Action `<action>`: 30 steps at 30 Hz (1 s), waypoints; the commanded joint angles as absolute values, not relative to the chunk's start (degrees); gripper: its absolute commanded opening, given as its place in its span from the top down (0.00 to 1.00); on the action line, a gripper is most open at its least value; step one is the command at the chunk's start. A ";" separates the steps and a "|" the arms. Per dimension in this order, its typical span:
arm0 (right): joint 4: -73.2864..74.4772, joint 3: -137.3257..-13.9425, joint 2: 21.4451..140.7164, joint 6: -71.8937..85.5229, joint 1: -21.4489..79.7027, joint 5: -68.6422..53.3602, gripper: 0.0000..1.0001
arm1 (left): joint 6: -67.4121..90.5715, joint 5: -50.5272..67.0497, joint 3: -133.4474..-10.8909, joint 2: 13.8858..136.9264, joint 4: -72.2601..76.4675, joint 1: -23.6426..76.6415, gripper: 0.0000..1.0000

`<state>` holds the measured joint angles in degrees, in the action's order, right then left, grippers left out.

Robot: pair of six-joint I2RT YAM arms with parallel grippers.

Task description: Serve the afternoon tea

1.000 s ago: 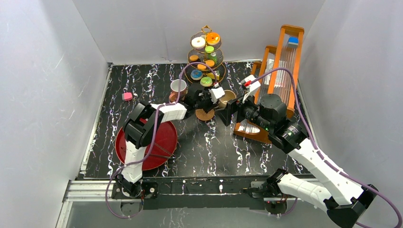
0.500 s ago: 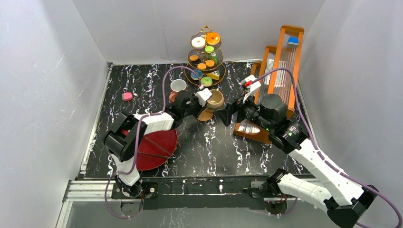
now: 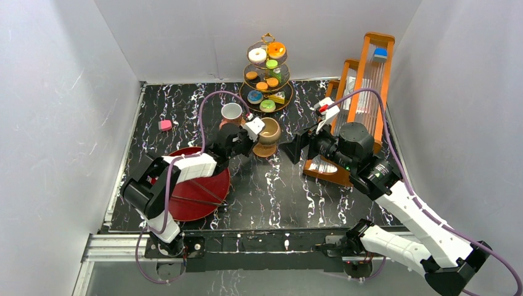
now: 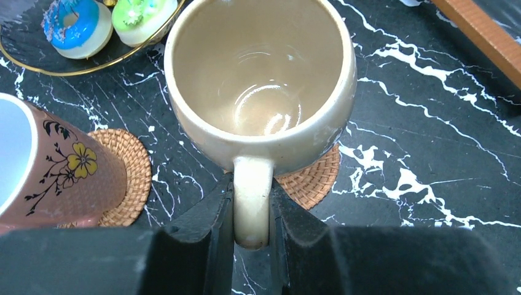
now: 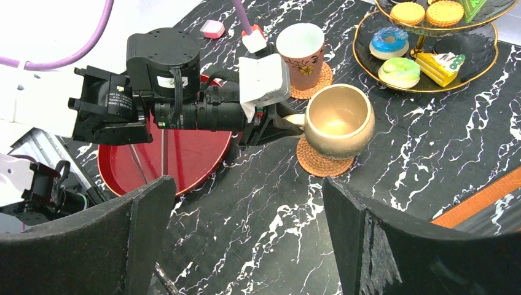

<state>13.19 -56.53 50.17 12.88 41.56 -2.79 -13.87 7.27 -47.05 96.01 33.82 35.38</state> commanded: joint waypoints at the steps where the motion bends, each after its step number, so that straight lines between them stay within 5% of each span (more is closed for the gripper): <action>1: 9.74 -57.11 49.36 13.10 41.22 -2.81 0.01 | -14.48 5.80 -47.41 90.28 39.96 35.16 1.00; 30: 9.12 -56.89 49.90 13.16 41.24 -3.33 0.01 | -14.21 7.54 -44.84 91.18 39.23 35.07 1.00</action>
<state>13.15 -56.45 50.19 13.30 41.47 -3.16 -14.33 6.48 -44.38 94.19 32.08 35.35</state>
